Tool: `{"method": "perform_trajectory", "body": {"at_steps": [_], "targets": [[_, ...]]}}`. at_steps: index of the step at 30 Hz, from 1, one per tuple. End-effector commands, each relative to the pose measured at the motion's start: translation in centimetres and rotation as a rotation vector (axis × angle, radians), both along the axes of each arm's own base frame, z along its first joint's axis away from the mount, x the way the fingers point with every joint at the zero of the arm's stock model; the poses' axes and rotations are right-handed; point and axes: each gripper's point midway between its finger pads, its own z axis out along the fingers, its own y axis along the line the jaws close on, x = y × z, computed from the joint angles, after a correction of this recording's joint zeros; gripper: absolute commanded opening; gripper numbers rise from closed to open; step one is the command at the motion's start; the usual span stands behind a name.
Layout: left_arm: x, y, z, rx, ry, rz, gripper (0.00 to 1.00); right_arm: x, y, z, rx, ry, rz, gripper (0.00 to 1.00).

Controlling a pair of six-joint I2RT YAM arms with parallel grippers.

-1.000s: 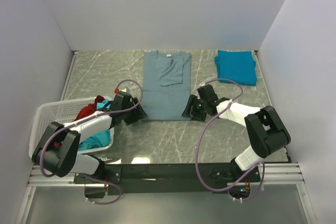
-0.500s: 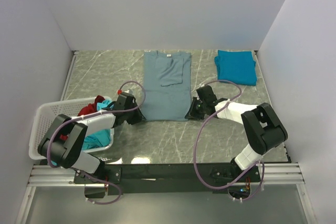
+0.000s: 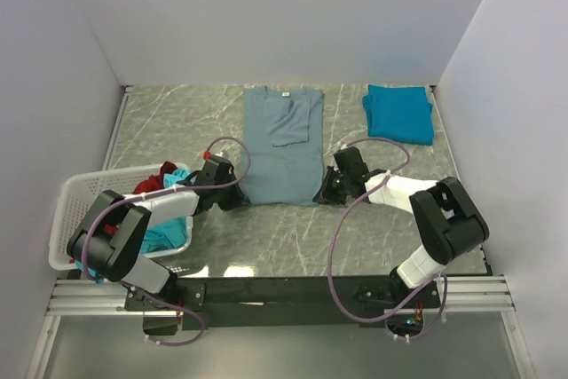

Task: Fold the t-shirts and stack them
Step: Fold the tshirt

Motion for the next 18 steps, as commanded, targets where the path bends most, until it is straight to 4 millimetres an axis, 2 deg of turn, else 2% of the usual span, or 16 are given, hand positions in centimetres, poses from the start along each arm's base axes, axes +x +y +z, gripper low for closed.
{"method": "perform_trajectory", "body": {"at_steps": [1, 5, 6, 8, 9, 10, 11, 12, 13, 14, 15, 16, 18], "targets": [[-2.4, 0.6, -0.9, 0.044, 0.06, -0.006, 0.01, -3.2, -0.8, -0.7, -0.029, 0.04, 0.042, 0.0], [-5.1, 1.9, -0.4, 0.082, 0.078, 0.012, 0.01, -6.4, -1.3, -0.8, -0.04, 0.065, 0.057, 0.0], [-6.3, 2.1, -0.8, 0.091, 0.099, 0.012, 0.01, -8.0, -1.3, -0.8, -0.044, 0.069, 0.076, 0.0], [-7.6, 2.2, -0.1, 0.08, 0.091, 0.009, 0.01, -9.6, -1.2, -0.6, -0.046, 0.074, 0.072, 0.0], [-9.1, 1.9, -0.1, 0.077, 0.113, -0.004, 0.01, -10.5, -1.2, -0.1, -0.037, 0.06, 0.075, 0.0], [-9.6, 1.5, 0.8, 0.046, 0.093, -0.014, 0.01, -12.3, -0.7, -0.1, -0.041, 0.081, 0.099, 0.0], [-11.2, 1.0, 0.6, 0.045, 0.104, -0.053, 0.01, -13.0, -0.7, 0.2, -0.039, 0.079, 0.1, 0.0], [-12.3, 0.9, 0.6, 0.034, 0.132, -0.047, 0.01, -14.0, -0.8, 0.5, -0.025, 0.077, 0.1, 0.0], [-13.0, 0.7, 1.4, 0.011, 0.119, -0.053, 0.01, -15.3, -0.2, 0.9, -0.004, 0.091, 0.113, 0.0], [-14.3, 0.3, 1.5, 0.014, 0.123, -0.089, 0.01, -15.8, 0.2, 1.8, 0.034, 0.069, 0.113, 0.0], [-15.5, 0.8, 1.4, 0.025, 0.166, -0.074, 0.01, -16.8, 0.3, 1.7, 0.049, 0.08, 0.118, 0.0], [-15.6, 1.0, 2.0, 0.018, 0.138, -0.065, 0.01, -17.3, 0.9, 2.3, 0.092, 0.087, 0.104, 0.0], [-17.2, 0.7, 2.9, -0.004, 0.157, -0.098, 0.01, -19.0, 2.0, 3.9, 0.159, 0.07, 0.144, 0.0]]}}
